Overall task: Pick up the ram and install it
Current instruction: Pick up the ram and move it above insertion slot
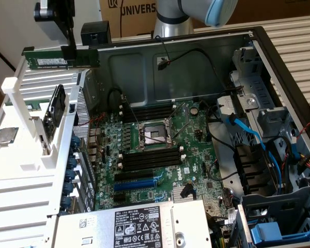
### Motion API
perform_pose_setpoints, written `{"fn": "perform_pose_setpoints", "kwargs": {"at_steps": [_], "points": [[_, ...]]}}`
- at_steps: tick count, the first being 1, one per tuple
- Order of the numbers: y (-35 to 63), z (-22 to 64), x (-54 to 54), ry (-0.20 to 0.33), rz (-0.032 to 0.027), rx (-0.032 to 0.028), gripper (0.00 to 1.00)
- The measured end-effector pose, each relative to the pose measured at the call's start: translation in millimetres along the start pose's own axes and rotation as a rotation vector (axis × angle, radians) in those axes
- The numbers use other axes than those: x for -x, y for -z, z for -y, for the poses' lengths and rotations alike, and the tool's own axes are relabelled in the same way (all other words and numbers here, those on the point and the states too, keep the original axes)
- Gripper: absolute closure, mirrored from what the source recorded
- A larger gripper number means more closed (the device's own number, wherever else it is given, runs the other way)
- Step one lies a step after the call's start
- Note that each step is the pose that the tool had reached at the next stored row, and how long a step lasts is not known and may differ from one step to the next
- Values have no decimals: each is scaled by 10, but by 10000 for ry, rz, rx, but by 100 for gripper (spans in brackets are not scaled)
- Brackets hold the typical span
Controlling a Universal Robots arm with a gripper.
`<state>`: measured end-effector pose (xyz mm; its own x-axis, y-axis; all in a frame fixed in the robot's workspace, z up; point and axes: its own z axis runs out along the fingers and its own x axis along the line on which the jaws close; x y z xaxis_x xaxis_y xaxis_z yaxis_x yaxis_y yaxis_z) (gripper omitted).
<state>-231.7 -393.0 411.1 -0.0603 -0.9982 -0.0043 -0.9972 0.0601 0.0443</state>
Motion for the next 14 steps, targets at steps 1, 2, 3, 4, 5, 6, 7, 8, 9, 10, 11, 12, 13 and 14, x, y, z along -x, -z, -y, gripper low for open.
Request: {"fn": "perform_pose_setpoints", "kwargs": {"at_steps": [1,2,3,4,5,6,7,8,9,10,11,12,13,14], "points": [[2,41,3,1,0,0,87],[3,82,5,1,1,0,87],[5,124,7,1,1,-1,87],[11,254,15,2,1,-1,87],[13,298,18,2,1,-1,87],[17,387,23,2,1,-1,87],[19,432,26,2,1,-1,87],[21,478,29,2,1,-1,87],[25,563,34,2,1,-1,87],[29,647,38,2,1,-1,87],[33,734,41,2,1,-1,87],[37,827,46,2,0,-1,87],[41,908,50,2,1,-2,87],[46,1000,39,2,3,-50,87]]}}
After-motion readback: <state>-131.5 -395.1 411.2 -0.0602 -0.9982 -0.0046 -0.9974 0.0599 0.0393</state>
